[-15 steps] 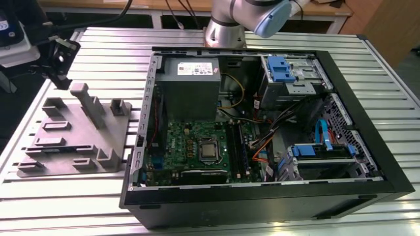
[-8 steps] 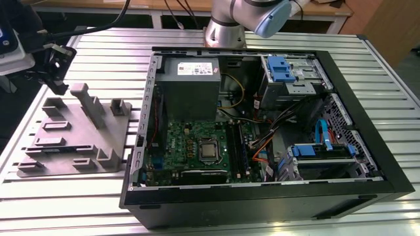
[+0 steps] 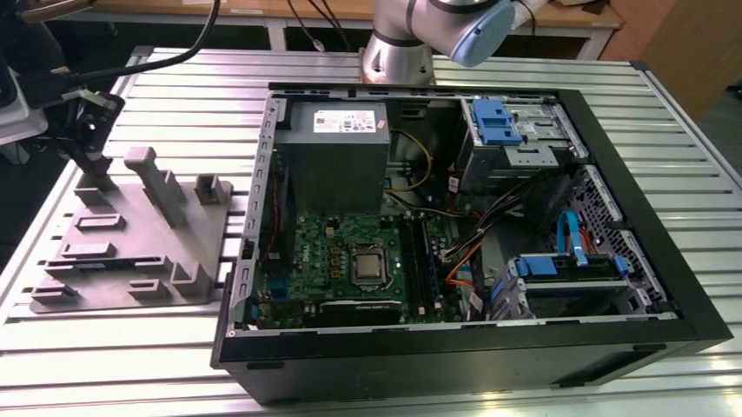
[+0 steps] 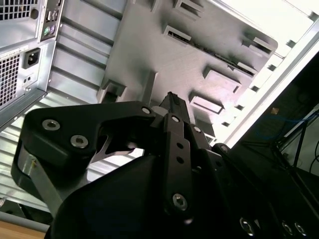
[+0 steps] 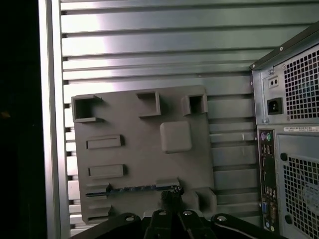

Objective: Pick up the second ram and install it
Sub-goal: 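Reach for the second ram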

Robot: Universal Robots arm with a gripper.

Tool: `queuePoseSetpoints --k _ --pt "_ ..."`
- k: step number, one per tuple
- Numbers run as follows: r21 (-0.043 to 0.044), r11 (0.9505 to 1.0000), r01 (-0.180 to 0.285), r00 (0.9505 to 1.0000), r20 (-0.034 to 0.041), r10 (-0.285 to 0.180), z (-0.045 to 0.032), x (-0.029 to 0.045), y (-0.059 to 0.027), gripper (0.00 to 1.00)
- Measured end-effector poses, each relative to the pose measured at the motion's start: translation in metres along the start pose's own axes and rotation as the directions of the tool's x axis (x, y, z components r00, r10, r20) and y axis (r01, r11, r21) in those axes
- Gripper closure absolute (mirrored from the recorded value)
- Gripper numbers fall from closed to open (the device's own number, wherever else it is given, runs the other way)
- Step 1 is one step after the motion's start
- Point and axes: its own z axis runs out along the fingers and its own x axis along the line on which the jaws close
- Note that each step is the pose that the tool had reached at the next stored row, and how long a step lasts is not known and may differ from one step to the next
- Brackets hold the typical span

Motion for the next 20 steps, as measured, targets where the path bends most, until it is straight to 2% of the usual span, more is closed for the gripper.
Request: queuePoseSetpoints --k 20 --pt "0.0001 1.0000 0.000 1.0000 0.0000 0.000 0.0261 0.0254 -0.0089 0.90"
